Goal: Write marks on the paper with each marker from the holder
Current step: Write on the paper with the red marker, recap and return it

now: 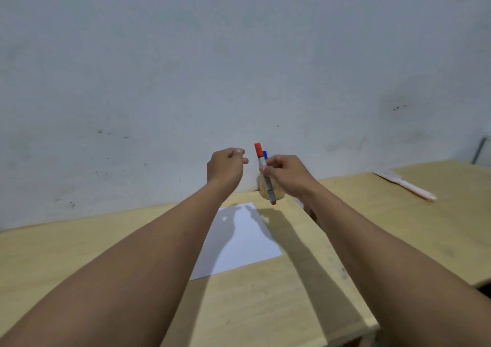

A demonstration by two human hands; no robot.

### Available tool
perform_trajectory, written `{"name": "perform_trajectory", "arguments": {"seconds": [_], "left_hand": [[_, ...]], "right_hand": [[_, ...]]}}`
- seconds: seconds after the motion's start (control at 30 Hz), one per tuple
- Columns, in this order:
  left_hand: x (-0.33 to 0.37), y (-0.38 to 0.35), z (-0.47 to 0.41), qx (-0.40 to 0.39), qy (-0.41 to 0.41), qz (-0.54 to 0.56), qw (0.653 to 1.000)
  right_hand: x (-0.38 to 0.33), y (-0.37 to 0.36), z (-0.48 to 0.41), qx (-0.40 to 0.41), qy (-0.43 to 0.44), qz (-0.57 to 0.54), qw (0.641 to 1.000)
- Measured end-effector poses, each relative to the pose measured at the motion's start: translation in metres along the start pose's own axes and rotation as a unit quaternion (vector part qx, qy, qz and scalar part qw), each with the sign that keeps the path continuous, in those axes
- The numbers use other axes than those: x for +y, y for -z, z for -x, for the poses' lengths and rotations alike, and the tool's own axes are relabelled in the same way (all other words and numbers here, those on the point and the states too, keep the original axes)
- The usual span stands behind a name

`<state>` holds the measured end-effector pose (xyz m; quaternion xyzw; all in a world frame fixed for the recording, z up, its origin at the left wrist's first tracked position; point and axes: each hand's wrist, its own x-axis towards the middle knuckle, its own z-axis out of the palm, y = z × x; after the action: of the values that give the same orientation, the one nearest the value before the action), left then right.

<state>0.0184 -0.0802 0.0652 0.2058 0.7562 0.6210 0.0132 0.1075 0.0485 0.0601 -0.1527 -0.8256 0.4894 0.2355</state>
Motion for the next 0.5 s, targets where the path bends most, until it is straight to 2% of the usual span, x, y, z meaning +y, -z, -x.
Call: {"name": "perform_trajectory", "arguments": {"seconds": [0.13, 0.37, 0.43, 0.5], "left_hand": [[-0.022, -0.026, -0.02, -0.005, 0.0, -0.086, 0.996], [-0.078, -0.085, -0.048, -0.13, 0.021, -0.21, 0.969], [-0.089, -0.102, -0.052, -0.134, 0.023, -0.241, 0.961], [-0.097, -0.114, -0.059, -0.105, 0.014, -0.26, 0.96]], "right_hand": [[0.016, 0.013, -0.036, 0.055, 0.001, 0.028, 0.998], [0.03, 0.026, -0.093, 0.194, 0.05, 0.078, 0.977], [0.038, 0.025, -0.103, 0.197, 0.051, 0.091, 0.975], [0.049, 0.022, -0.111, 0.174, 0.04, 0.116, 0.977]]}}
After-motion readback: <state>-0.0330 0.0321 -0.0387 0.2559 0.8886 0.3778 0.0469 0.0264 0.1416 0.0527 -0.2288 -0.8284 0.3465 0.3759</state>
